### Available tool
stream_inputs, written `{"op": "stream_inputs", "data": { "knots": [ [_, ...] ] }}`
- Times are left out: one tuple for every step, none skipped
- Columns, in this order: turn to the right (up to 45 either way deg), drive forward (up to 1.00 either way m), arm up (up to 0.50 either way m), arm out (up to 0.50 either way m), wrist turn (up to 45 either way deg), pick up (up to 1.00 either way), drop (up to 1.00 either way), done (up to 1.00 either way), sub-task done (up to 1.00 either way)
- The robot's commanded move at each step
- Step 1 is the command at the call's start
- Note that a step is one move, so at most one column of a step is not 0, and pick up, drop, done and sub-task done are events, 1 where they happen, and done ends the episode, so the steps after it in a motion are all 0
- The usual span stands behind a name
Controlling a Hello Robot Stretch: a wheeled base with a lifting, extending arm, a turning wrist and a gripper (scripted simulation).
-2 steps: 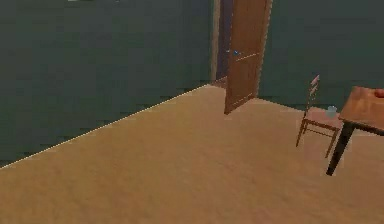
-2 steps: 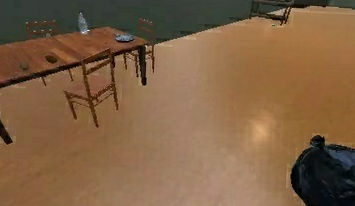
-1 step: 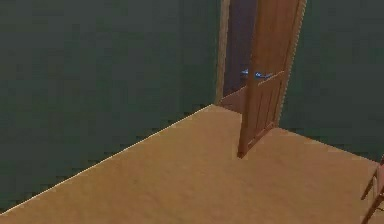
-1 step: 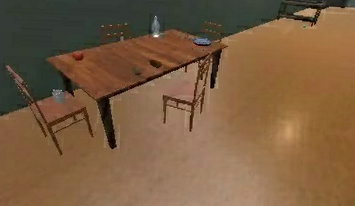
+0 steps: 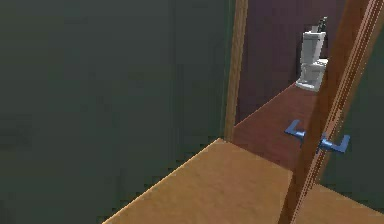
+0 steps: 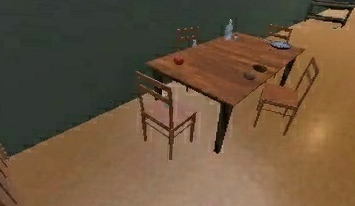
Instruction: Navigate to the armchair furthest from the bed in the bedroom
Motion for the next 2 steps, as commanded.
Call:
{"op": "stream_inputs", "data": {
  "knots": [
    [0.0,0.75,0.0,0.0,0.0,0.0,0.0,0.0,0.0],
    [24.0,0.0,0.0,0.0,0.0,0.0,0.0,0.0,0.0]
  ]
}}
